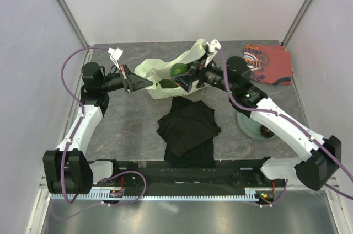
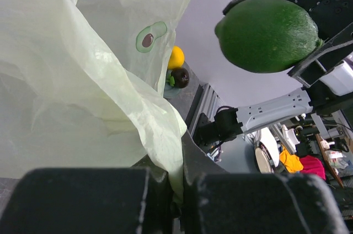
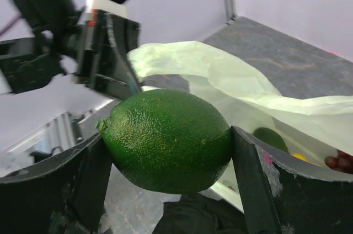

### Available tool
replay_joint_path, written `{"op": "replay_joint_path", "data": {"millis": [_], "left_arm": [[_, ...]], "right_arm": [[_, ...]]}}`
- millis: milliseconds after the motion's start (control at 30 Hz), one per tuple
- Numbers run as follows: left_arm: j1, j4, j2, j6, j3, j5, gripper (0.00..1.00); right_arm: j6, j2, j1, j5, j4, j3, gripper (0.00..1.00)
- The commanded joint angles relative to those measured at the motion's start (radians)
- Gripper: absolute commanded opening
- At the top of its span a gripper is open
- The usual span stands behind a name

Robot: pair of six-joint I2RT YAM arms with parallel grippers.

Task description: Place the fruits into the plastic bag

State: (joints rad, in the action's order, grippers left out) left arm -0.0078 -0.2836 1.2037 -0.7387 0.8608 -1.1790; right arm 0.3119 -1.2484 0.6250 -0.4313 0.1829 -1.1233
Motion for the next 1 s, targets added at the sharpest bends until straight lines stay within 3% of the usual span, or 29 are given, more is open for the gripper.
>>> {"op": "replay_joint_path", "data": {"millis": [0, 333, 533, 967], "left_arm": [[0.002, -0.012, -0.004, 0.035, 0.03, -0.002, 0.02], [0.0, -0.012, -0.006, 0.033, 0.034, -0.001, 0.02], [0.0, -0.012, -0.006, 0.033, 0.032, -0.001, 0.02], [0.0, -0.012, -0.006, 0.032, 0.032, -0.002, 0.02]], "right_arm": [[-0.123, -0.112, 0.09, 0.395, -0.209, -0.169, 0.41], [-0.1, -0.316, 0.148, 0.696, -0.404, -0.38, 0.4], [-0.071, -0.46, 0.151, 0.724, -0.525, -0.475, 0.41], [-0.043, -0.672, 0.156, 0.714, -0.62, -0.552, 0.44]]}}
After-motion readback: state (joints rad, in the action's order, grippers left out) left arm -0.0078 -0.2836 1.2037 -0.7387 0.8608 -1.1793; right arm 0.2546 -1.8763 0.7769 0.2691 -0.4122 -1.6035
